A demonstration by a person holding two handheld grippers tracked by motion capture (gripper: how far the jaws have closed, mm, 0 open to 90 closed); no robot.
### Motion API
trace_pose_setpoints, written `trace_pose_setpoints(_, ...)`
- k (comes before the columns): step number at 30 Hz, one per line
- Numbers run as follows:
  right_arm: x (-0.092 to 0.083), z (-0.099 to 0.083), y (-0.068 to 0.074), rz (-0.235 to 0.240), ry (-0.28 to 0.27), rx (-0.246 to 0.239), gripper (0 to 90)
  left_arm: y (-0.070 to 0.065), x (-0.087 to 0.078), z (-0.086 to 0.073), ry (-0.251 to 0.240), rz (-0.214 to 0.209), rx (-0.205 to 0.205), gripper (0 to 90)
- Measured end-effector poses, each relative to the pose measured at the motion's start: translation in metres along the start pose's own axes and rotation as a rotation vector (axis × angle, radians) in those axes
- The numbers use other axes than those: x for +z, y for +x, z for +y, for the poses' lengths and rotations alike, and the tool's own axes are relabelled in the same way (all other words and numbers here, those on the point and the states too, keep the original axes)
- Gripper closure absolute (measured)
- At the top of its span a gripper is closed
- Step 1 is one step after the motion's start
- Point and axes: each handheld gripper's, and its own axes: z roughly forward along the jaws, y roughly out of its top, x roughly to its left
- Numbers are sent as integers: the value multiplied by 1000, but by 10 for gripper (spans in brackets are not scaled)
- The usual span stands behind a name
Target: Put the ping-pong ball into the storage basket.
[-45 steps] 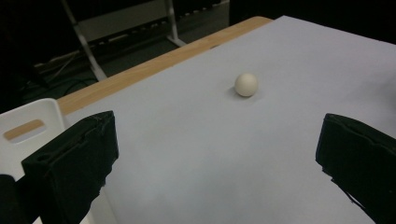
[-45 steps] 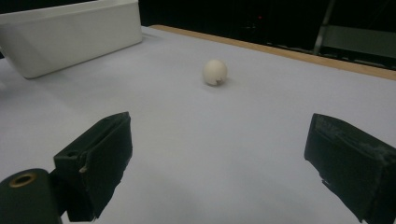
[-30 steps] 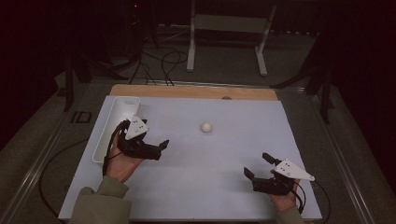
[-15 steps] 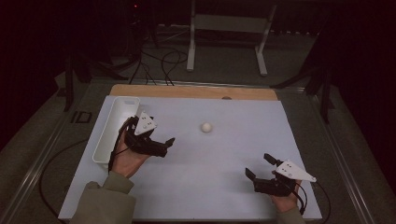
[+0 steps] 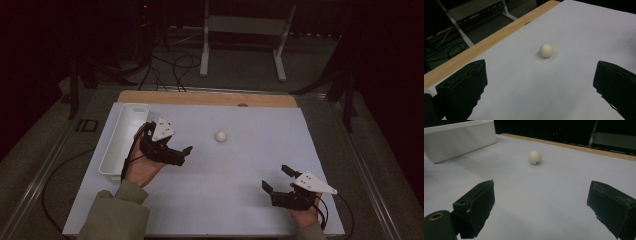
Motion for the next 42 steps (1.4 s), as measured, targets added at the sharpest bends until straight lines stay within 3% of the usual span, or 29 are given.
trace_pose_setpoints(42, -1, -2, 0, -12, 11, -1, 72, -1, 37, 24, 54, -3, 34, 0)
